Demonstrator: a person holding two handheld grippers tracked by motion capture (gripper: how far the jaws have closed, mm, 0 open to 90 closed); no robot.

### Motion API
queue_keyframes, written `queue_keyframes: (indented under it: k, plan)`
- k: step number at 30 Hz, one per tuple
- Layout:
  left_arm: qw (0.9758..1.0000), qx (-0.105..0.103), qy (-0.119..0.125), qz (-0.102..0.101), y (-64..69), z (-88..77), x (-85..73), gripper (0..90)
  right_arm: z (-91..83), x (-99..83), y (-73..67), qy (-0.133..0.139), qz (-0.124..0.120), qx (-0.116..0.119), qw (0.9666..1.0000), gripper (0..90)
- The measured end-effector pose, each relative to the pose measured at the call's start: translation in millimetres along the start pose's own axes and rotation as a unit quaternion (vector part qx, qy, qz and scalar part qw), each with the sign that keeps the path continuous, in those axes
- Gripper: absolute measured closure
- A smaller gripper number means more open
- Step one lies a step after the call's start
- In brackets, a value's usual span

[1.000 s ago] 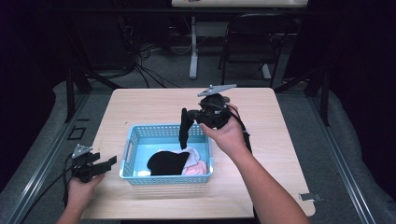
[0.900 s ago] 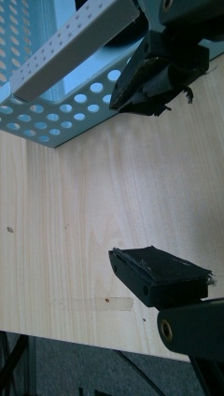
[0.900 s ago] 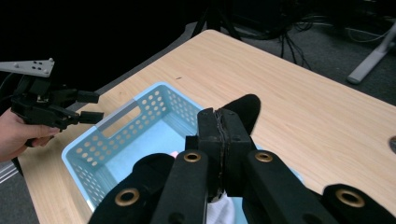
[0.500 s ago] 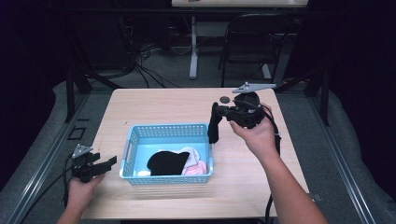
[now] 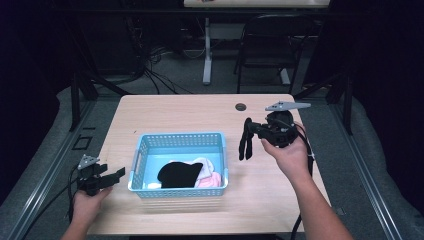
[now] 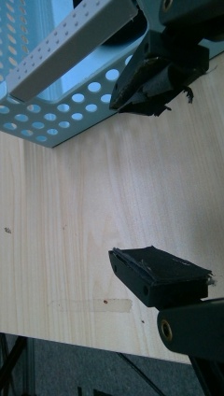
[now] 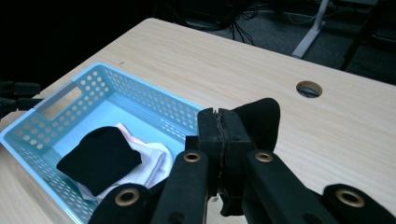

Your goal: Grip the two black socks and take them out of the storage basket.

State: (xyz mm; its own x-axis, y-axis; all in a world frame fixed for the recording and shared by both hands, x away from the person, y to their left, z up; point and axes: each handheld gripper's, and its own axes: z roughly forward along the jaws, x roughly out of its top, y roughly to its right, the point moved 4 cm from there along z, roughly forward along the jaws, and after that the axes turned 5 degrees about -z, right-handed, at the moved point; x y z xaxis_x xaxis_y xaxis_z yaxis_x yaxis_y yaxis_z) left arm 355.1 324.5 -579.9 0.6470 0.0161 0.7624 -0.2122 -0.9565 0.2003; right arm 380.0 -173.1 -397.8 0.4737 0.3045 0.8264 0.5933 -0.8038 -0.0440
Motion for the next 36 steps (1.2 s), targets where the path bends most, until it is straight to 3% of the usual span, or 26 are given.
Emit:
queue_keyframes:
  k: [6, 10, 18, 25, 36]
  plan:
    - [1.0000, 0.002, 0.002, 0.000, -0.8, -0.4, -0.1, 23.6, 10.4, -22.5, 9.3, -0.009, 0.018, 0.002, 0.9998, 89.0]
    - [1.0000, 0.001, 0.002, -0.003, -1.3, -0.7, -0.4, 23.5, 15.3, -45.7, 23.8, -0.017, 0.044, -0.011, 0.9988, 89.0]
    - [1.0000, 0.003, 0.002, -0.004, -1.5, -0.6, -0.5, 23.6, 8.1, -94.3, 54.8, -0.034, 0.088, -0.040, 0.9948, 89.0]
    - [1.0000, 0.002, -0.001, -0.004, -1.3, 0.5, -0.9, 23.5, 7.0, -120.2, 67.3, -0.032, 0.120, -0.053, 0.9908, 88.7]
    - [1.0000, 0.005, -0.003, -0.005, -2.8, 0.6, -1.7, 23.5, 19.5, -153.8, 81.1, -0.074, 0.134, -0.093, 0.9838, 88.6]
